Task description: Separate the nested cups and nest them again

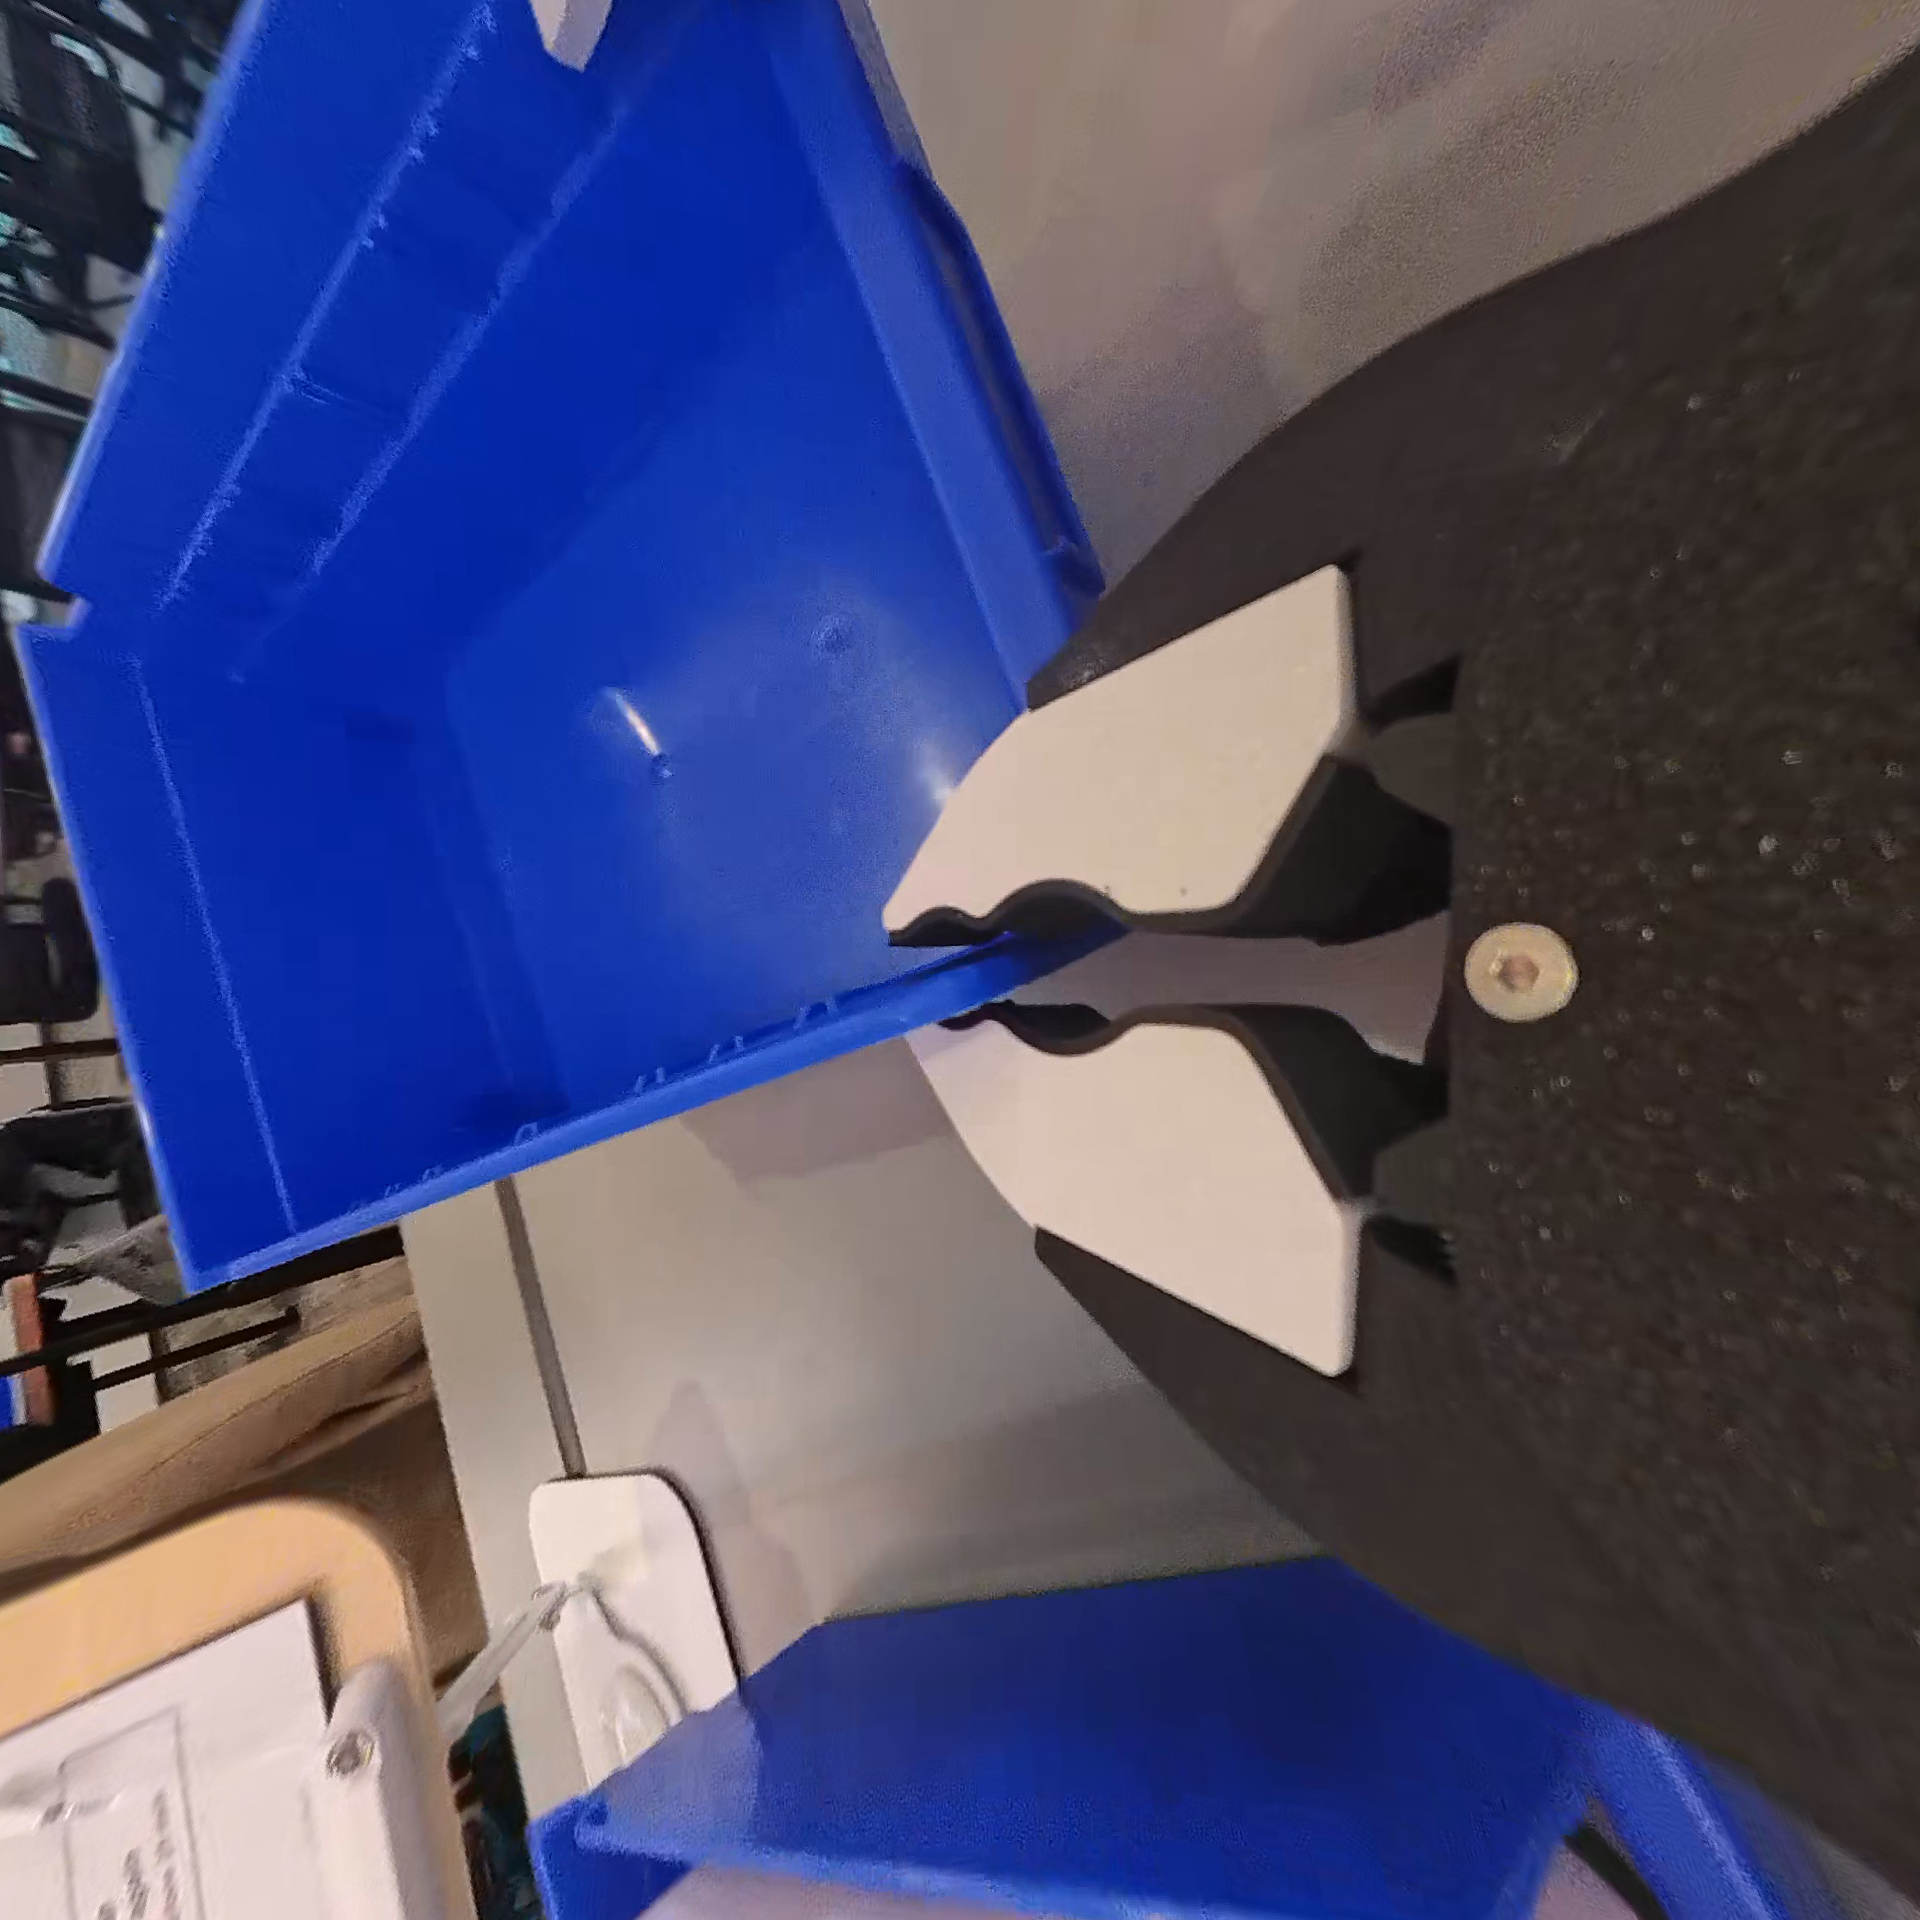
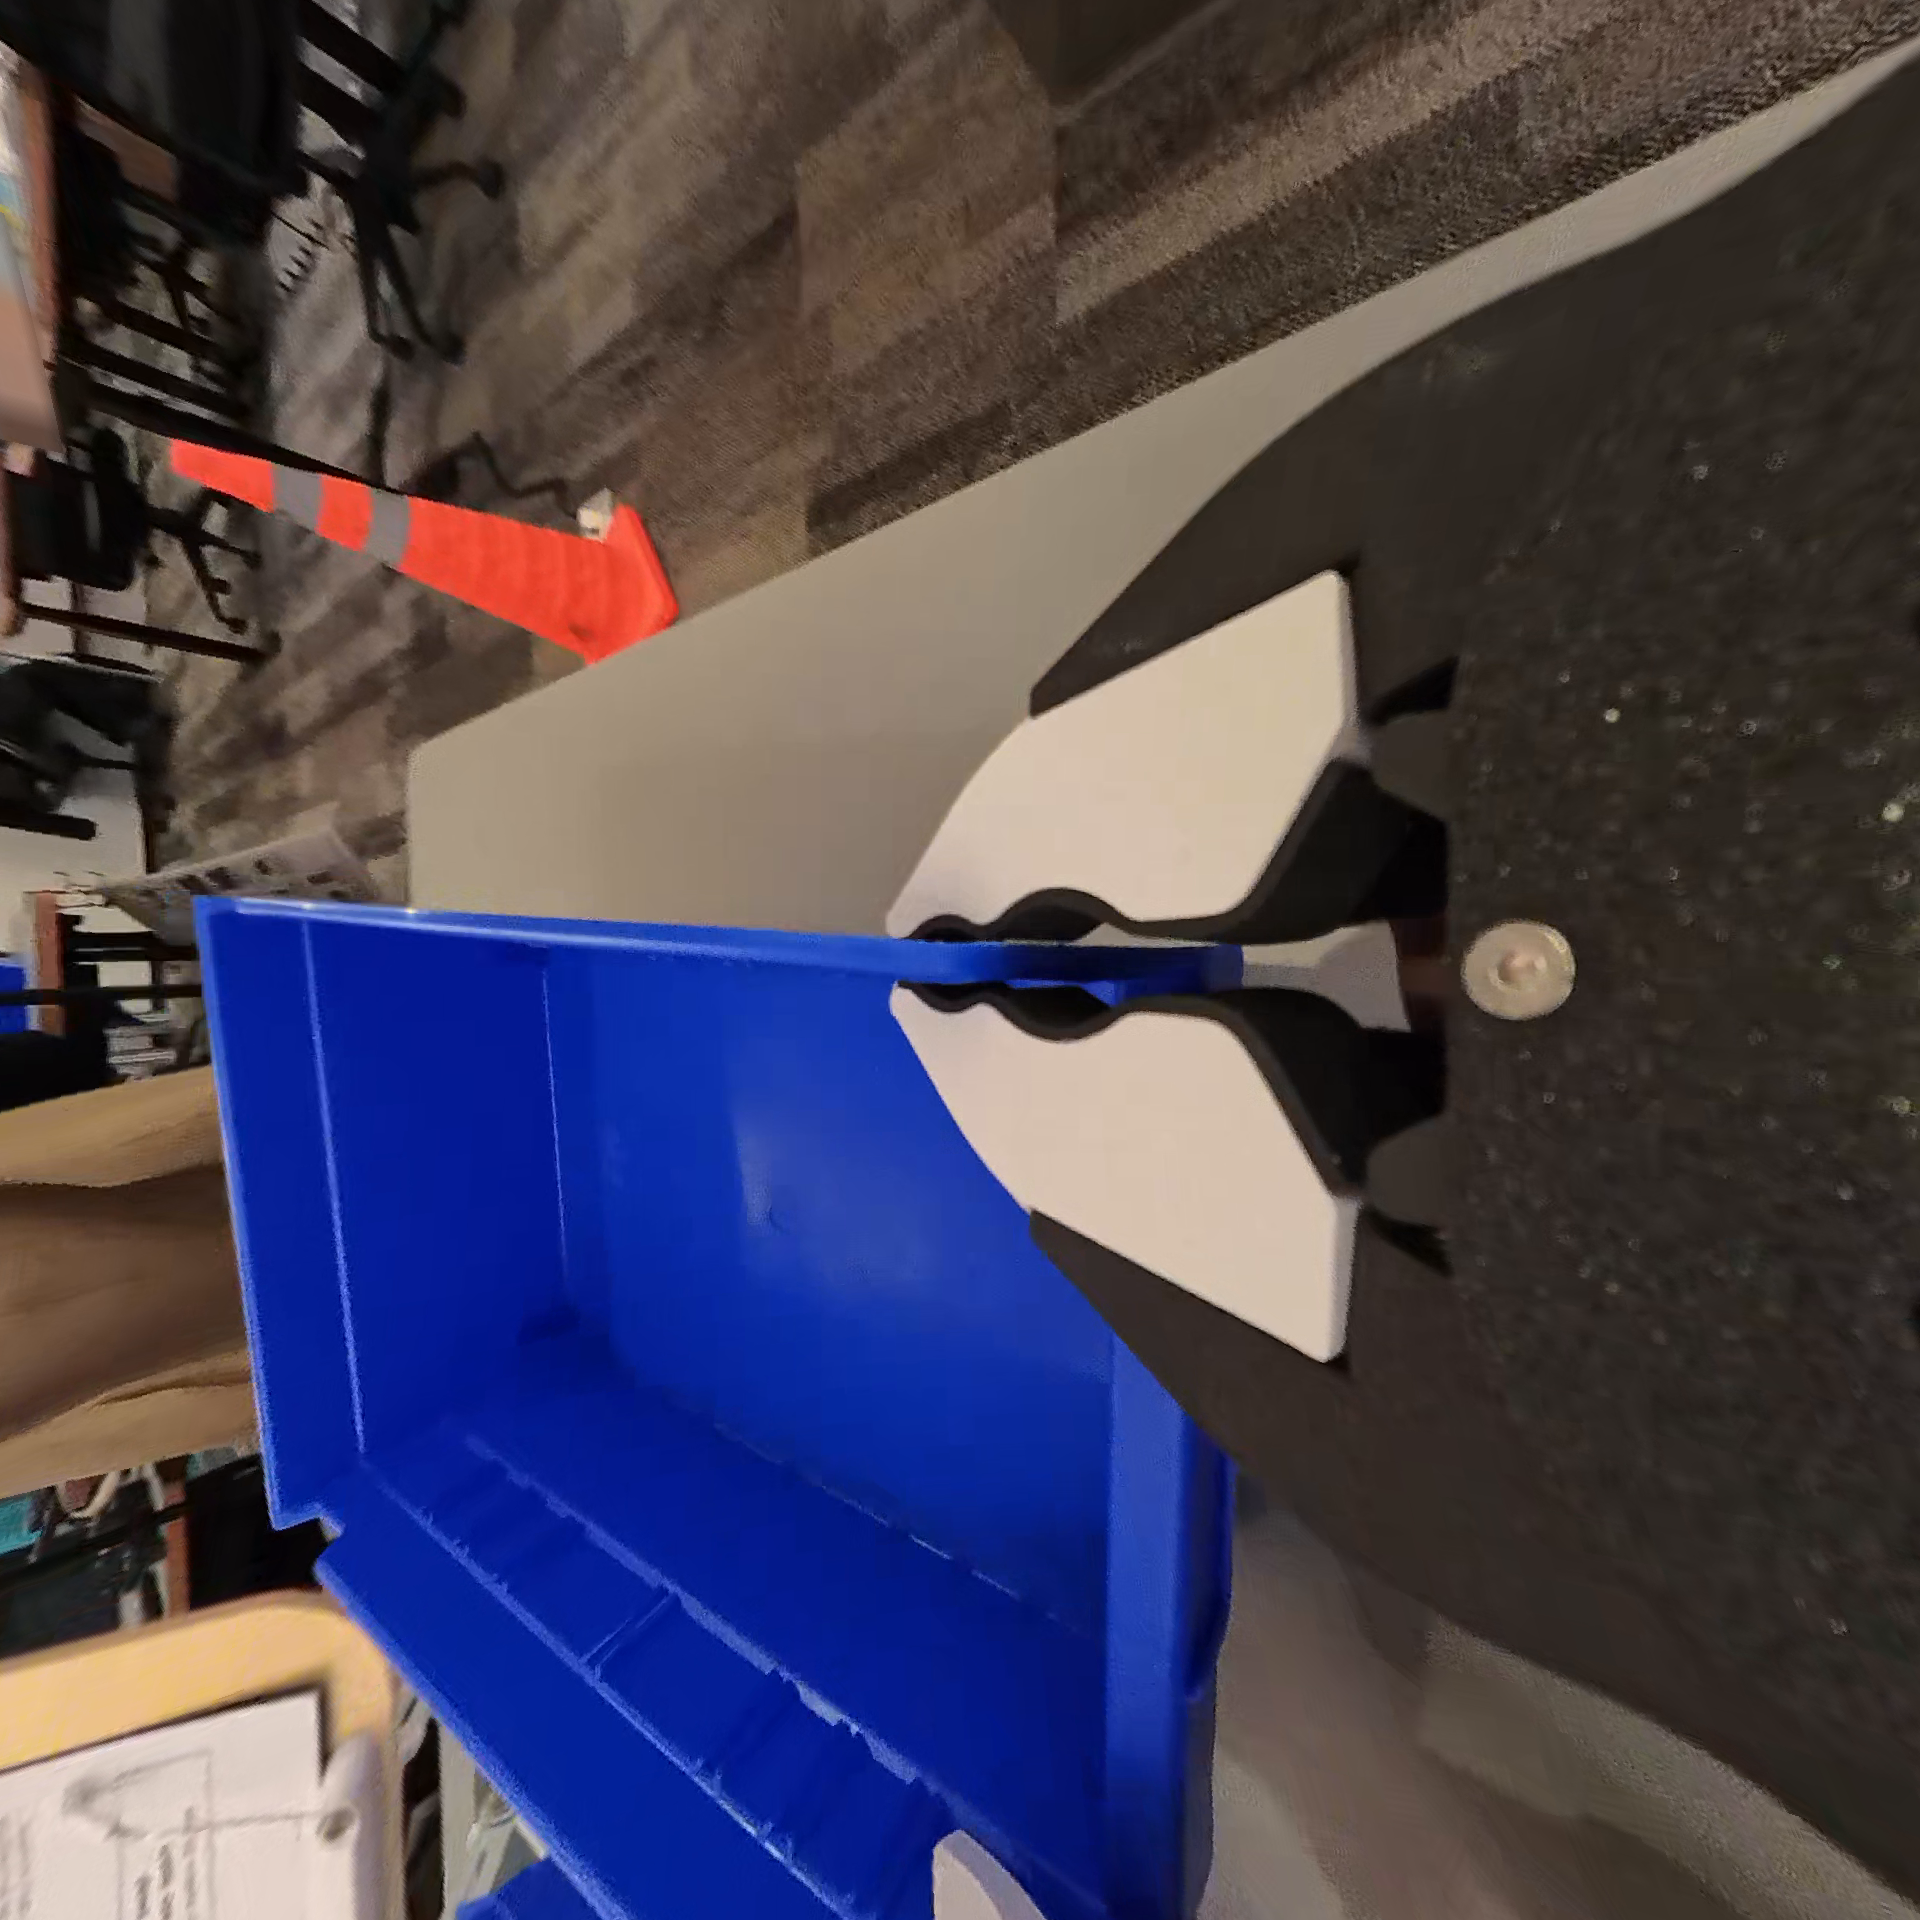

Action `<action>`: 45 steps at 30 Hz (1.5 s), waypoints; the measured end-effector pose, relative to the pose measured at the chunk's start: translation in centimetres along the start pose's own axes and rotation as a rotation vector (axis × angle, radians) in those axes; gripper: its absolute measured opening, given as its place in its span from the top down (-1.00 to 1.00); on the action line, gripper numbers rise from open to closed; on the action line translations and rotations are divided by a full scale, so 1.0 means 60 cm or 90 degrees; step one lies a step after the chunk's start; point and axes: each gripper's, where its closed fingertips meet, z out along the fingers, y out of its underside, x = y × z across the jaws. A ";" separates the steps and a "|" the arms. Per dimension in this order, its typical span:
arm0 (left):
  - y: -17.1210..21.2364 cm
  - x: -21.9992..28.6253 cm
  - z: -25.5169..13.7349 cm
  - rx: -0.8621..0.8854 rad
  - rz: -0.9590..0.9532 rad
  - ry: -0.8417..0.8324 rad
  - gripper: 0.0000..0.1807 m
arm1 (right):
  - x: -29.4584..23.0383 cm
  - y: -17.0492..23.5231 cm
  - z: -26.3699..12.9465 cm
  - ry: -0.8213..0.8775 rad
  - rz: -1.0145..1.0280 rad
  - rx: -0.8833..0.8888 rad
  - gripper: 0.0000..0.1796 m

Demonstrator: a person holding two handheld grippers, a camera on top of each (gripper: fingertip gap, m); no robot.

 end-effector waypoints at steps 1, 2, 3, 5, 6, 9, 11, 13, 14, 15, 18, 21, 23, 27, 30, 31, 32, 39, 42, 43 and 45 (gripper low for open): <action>0.007 0.006 0.007 -0.010 0.008 0.001 0.92 | 0.007 0.011 0.007 -0.005 0.006 -0.008 0.96; 0.014 0.012 0.014 -0.019 0.014 0.004 0.91 | 0.014 0.021 0.013 -0.012 0.013 -0.015 0.96; 0.023 0.018 0.020 -0.029 0.017 0.008 0.91 | 0.020 0.031 0.020 -0.018 0.017 -0.026 0.96; 0.043 0.029 0.031 -0.058 0.012 0.023 0.88 | 0.030 0.048 0.030 -0.027 0.017 -0.050 0.96; 0.042 0.034 0.032 -0.047 0.004 0.030 0.87 | 0.035 0.054 0.034 -0.031 0.025 -0.062 0.96; 0.040 0.043 0.032 -0.052 0.009 0.033 0.83 | 0.043 0.064 0.039 -0.029 0.028 -0.070 0.96; 0.042 0.048 0.030 -0.053 0.001 0.051 0.75 | 0.043 0.064 0.039 -0.038 0.044 -0.068 0.96; 0.047 0.051 0.018 -0.067 -0.011 0.072 0.49 | 0.048 0.062 0.036 -0.027 0.048 -0.072 0.90; 0.048 0.048 0.006 -0.068 -0.009 0.080 0.43 | 0.057 0.058 0.029 -0.003 0.039 -0.070 0.77; 0.048 0.043 -0.012 -0.066 0.000 0.087 0.42 | 0.067 0.053 0.019 0.028 0.023 -0.068 0.68; 0.050 0.018 -0.088 -0.062 0.030 0.117 0.38 | 0.082 0.026 -0.031 0.135 -0.026 -0.038 0.54; 0.046 -0.034 -0.186 -0.040 0.033 0.134 0.38 | 0.018 -0.008 -0.081 0.172 -0.077 0.022 0.54; 0.043 -0.097 -0.246 -0.023 0.011 0.105 0.39 | -0.073 -0.021 -0.097 0.127 -0.108 0.061 0.56; 0.071 -0.290 -0.317 -0.018 -0.066 -0.052 0.33 | -0.348 0.013 -0.092 -0.143 -0.078 0.057 0.55; 0.119 -0.419 -0.330 -0.043 -0.128 -0.145 0.29 | -0.497 0.058 -0.081 -0.256 -0.059 0.011 0.54; 0.130 -0.448 -0.331 -0.044 -0.150 -0.159 0.29 | -0.524 0.067 -0.074 -0.259 -0.056 0.007 0.55; 0.137 -0.471 -0.332 -0.038 -0.169 -0.169 0.30 | -0.545 0.075 -0.066 -0.259 -0.055 0.001 0.55; 0.166 -0.527 -0.292 -0.044 -0.190 -0.169 0.39 | -0.590 0.084 -0.016 -0.220 -0.058 -0.017 0.63; 0.158 -0.523 -0.277 -0.046 -0.175 -0.158 0.45 | -0.571 0.069 -0.007 -0.195 -0.048 -0.010 0.66; 0.155 -0.519 -0.273 -0.049 -0.169 -0.155 0.46 | -0.562 0.065 -0.007 -0.188 -0.044 -0.009 0.65; 0.148 -0.508 -0.266 -0.047 -0.160 -0.143 0.46 | -0.544 0.059 -0.005 -0.172 -0.038 -0.002 0.64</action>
